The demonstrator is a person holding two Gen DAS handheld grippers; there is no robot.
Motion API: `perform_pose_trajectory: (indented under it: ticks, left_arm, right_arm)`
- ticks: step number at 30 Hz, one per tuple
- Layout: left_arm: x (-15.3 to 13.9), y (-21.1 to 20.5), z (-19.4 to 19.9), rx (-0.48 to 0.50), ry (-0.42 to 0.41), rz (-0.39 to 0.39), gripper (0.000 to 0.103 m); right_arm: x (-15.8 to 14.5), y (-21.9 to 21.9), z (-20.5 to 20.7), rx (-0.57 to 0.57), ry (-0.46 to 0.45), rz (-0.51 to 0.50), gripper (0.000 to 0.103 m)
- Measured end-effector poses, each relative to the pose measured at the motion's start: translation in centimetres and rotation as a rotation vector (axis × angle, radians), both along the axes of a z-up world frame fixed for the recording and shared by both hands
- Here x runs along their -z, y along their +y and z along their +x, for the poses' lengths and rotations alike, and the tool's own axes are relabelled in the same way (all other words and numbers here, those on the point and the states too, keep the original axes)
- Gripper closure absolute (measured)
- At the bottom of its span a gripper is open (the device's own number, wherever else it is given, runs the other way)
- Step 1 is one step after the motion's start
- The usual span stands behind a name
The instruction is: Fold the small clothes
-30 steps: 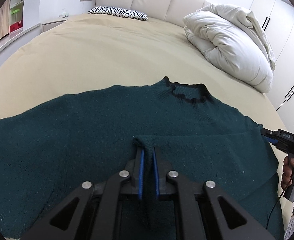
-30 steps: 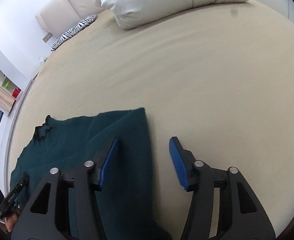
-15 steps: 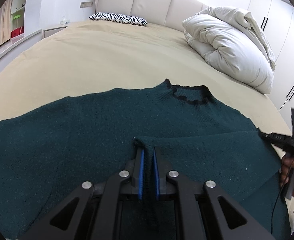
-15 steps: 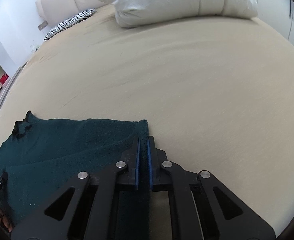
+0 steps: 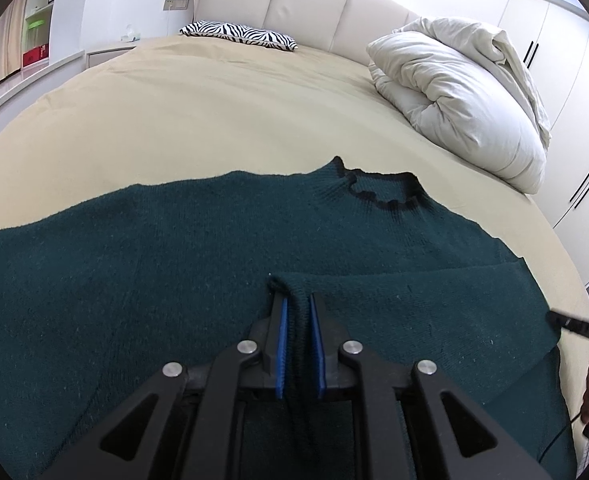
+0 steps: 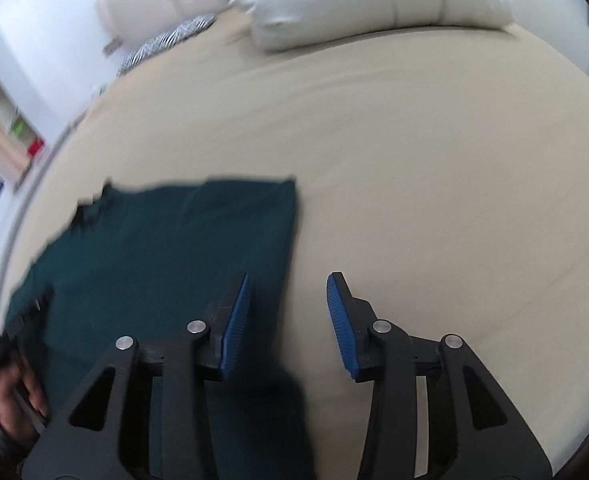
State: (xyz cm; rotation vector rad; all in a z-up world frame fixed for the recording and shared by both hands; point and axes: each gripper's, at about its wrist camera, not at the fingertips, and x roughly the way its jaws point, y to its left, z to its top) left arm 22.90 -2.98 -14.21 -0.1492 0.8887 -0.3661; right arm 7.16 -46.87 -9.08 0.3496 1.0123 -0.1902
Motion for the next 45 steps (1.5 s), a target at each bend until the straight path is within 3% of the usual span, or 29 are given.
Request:
perform_pose_trajectory:
  ticks: [4,6,10,16,18,20,22,23,24,25,26,27,30,36,40,45]
  left_arm:
    - [0.0,0.0,-0.1,0.002,0.004,-0.004,0.088]
    - [0.1,0.0,-0.2,0.002,-0.001,-0.002,0.088]
    - [0.3,0.1,-0.3,0.003,-0.012,-0.013,0.088]
    - [0.0,0.6,0.4,0.001,0.043,-0.065,0.086]
    - [-1.1,1.2,0.1,-0.035,0.067,-0.089,0.071]
    - [-3.1,2.3,-1.1,-0.076,0.028,-0.119,0.034]
    - [-5.6,4.0,-2.9,-0.107,-0.035,-0.152,0.030]
    - [-6.8,5.4,-4.1,-0.119,-0.058,-0.179,0.030]
    - [-7.3,6.4,-4.7,-0.125,-0.065,-0.193,0.030]
    - [-7.9,7.9,-5.7,-0.142,-0.073,-0.209,0.030]
    - [-8.4,9.9,-6.7,-0.172,-0.084,-0.223,0.030]
    - [-8.6,11.8,-7.6,-0.207,-0.089,-0.237,0.030]
    - [-7.6,19.1,-10.8,-0.371,-0.053,-0.327,0.031]
    - [-3.3,31.5,-16.8,-0.679,0.051,-0.491,0.037]
    - [-1.6,35.9,-19.3,-0.827,0.055,-0.632,0.037]
    - [0.8,38.6,-19.0,-0.904,0.093,-0.776,0.039]
  right_arm:
    - [1.4,0.5,-0.8,0.003,0.032,-0.011,0.072]
    - [1.5,1.1,-1.0,-0.013,0.043,-0.030,0.088]
    - [2.0,2.2,-0.7,-0.033,0.066,-0.128,0.093]
    - [4.0,0.4,-0.8,0.035,0.019,-0.079,0.097]
    - [3.2,0.5,-1.4,0.035,-0.003,-0.075,0.094]
    - [1.1,0.6,-2.9,0.088,-0.074,-0.062,0.089]
    - [-1.7,1.4,-5.1,0.114,-0.176,-0.076,0.089]
    - [-2.7,2.1,-5.8,0.112,-0.207,-0.092,0.079]
    - [-3.7,3.0,-6.4,0.109,-0.231,-0.112,0.062]
    - [-4.8,4.3,-6.9,0.099,-0.263,-0.133,0.050]
    - [-5.9,5.7,-7.9,0.079,-0.311,-0.148,0.028]
    - [-6.6,7.0,-8.6,0.057,-0.356,-0.161,0.017]
    - [-8.2,11.2,-9.9,-0.026,-0.427,-0.146,0.016]
    - [-7.9,18.2,-10.3,-0.183,-0.375,0.098,0.016]
    - [-7.3,22.1,-9.8,-0.228,-0.341,0.195,0.016]
    - [-7.1,24.9,-11.2,-0.234,-0.324,0.229,0.017]
